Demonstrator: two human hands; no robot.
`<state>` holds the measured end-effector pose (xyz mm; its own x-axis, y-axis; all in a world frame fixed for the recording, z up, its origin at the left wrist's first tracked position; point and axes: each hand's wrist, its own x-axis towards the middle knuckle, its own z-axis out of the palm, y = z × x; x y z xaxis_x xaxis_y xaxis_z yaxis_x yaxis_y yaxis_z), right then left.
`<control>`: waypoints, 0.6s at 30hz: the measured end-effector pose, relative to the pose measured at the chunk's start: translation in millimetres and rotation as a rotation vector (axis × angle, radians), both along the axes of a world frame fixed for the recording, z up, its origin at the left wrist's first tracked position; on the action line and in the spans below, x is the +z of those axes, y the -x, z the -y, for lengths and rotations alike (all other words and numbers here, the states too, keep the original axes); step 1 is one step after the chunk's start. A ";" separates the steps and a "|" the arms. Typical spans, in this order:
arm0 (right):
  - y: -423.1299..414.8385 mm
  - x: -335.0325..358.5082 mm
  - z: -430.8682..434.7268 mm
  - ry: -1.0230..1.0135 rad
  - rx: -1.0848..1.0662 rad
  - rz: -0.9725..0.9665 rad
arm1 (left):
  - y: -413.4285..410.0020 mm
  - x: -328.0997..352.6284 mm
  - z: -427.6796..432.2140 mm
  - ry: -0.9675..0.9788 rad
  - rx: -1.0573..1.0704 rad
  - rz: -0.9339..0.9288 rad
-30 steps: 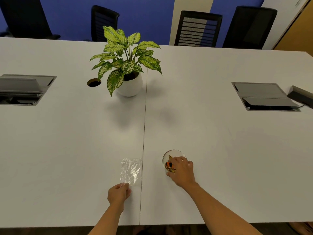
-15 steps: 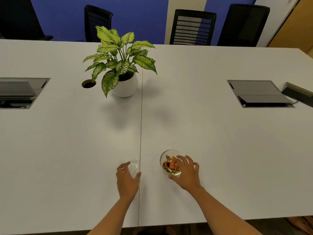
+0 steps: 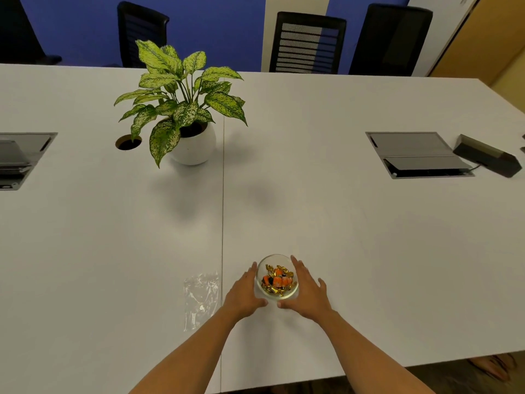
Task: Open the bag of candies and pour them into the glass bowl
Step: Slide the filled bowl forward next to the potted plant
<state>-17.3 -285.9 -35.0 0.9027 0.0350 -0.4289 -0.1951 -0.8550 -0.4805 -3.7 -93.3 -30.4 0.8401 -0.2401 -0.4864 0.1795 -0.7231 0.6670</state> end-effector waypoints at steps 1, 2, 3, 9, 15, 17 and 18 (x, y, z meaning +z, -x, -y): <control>-0.8 -0.4 0.2 -0.021 -0.009 -0.005 | -2.7 -0.1 1.2 0.003 0.000 0.007; -1.0 -0.4 0.4 -0.045 -0.019 -0.008 | -5.1 0.0 2.4 0.008 0.002 0.012; -2.0 -0.8 1.2 -0.070 -0.029 -0.010 | -8.1 -0.5 3.7 0.017 0.006 0.015; -9.2 -1.3 2.6 -0.210 -0.079 0.043 | -20.0 -7.2 -0.9 0.176 0.095 0.018; -52.4 9.8 1.0 -0.366 -0.135 0.122 | -62.7 -6.3 -5.3 0.212 0.140 0.059; -76.2 16.1 2.1 -0.419 -0.156 0.155 | -89.4 0.7 -4.9 0.217 0.130 0.092; -92.6 19.3 3.0 -0.443 -0.163 0.173 | -107.0 4.7 -3.9 0.221 0.120 0.114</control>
<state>75.4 -289.0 -15.7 0.9680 0.0328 -0.2486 -0.1946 -0.5270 -0.8273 103.3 -89.4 -25.8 0.9152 -0.2254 -0.3341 0.1697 -0.5364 0.8267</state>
